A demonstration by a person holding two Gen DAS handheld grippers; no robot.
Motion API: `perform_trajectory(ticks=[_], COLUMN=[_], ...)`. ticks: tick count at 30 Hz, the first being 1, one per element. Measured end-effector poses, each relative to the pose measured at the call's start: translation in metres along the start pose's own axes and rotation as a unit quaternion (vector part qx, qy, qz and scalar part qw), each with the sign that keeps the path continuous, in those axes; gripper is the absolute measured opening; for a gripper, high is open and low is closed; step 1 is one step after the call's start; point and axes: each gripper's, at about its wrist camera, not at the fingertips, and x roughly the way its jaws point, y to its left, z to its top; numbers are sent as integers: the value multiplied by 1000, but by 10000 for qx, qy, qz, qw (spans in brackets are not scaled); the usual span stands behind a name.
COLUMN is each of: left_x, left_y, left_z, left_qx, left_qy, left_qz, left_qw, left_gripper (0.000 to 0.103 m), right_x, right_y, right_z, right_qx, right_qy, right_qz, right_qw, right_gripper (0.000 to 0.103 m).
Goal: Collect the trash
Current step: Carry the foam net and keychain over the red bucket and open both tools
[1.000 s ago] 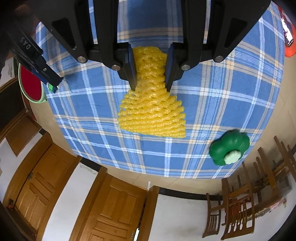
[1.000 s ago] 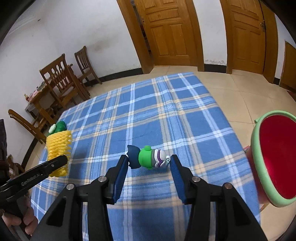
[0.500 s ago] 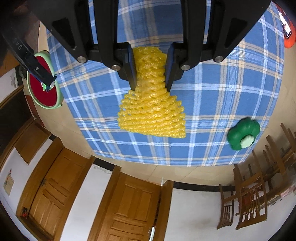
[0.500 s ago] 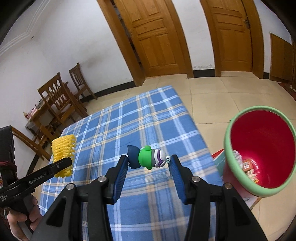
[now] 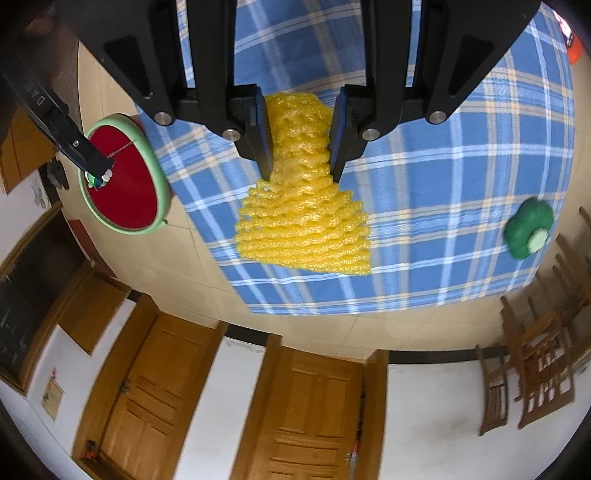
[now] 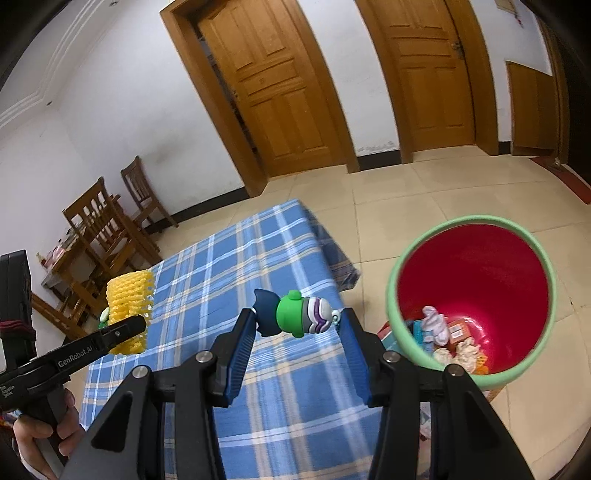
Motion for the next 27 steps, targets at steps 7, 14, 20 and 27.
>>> perform_trajectory(ticks=[7, 14, 20, 27], left_x=[8, 20, 35, 54], left_y=[-41, -84, -122, -166], left_z=[11, 17, 17, 12], left_qx=[446, 854, 1199, 1568], left_qy=[48, 120, 234, 387], left_qz=[-200, -443, -691, -922], left_qw=[9988, 9953, 9901, 9825], left_gripper=[28, 28, 28, 28], right_x=[-14, -28, -38, -45], right_y=[-32, -65, -95, -125], right_z=[3, 7, 6, 0], right_qx=[271, 548, 813, 1103], right_qy=[-182, -353, -447, -452], right_qz=[-209, -459, -693, -915], right_qw=[9992, 9968, 9933, 9886], right_gripper=[50, 50, 50, 50])
